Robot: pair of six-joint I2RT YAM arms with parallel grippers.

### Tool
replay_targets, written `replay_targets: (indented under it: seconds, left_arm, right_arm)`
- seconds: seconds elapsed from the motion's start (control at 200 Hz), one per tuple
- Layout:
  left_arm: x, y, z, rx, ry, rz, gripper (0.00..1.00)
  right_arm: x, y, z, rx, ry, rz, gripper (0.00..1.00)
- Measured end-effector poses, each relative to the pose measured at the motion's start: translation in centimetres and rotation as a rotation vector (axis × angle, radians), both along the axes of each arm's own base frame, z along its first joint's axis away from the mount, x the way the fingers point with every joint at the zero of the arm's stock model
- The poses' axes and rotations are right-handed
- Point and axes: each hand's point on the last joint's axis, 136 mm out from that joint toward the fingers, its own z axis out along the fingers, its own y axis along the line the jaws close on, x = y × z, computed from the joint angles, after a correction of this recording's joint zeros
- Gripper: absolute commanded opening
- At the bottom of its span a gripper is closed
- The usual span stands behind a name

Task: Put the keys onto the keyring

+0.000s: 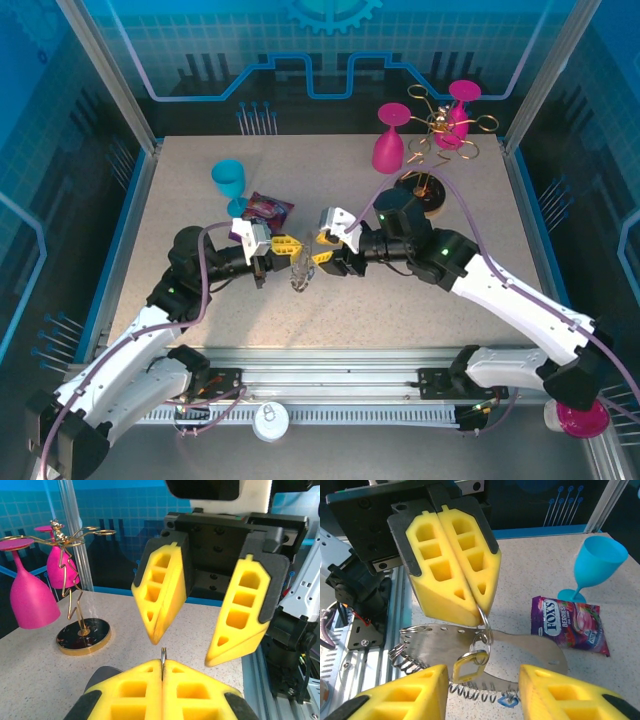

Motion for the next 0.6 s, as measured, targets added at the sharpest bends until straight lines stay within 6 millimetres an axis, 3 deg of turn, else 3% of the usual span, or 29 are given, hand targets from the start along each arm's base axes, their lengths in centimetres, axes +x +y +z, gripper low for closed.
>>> replay_targets:
  seconds: [0.22,0.45,0.575,0.6]
  left_arm:
    - [-0.4,-0.2,0.0,-0.003,0.004,-0.029,0.00]
    - [-0.5,-0.2,0.3,-0.009,-0.007,-0.035,0.00]
    - [-0.4,-0.2,0.3,-0.009,-0.007,-0.034,0.00]
    - [-0.4,-0.2,0.2,-0.008,-0.006,-0.034,0.06]
  right_arm:
    - [0.3,1.2,-0.4,0.018,0.024,0.025,0.24]
    - [0.0,1.6,0.3,0.055,0.039,0.049,0.00]
    - [-0.1,1.6,0.3,0.054,0.043,0.054,0.00]
    - [-0.1,1.5,0.3,0.052,0.043,0.054,0.00]
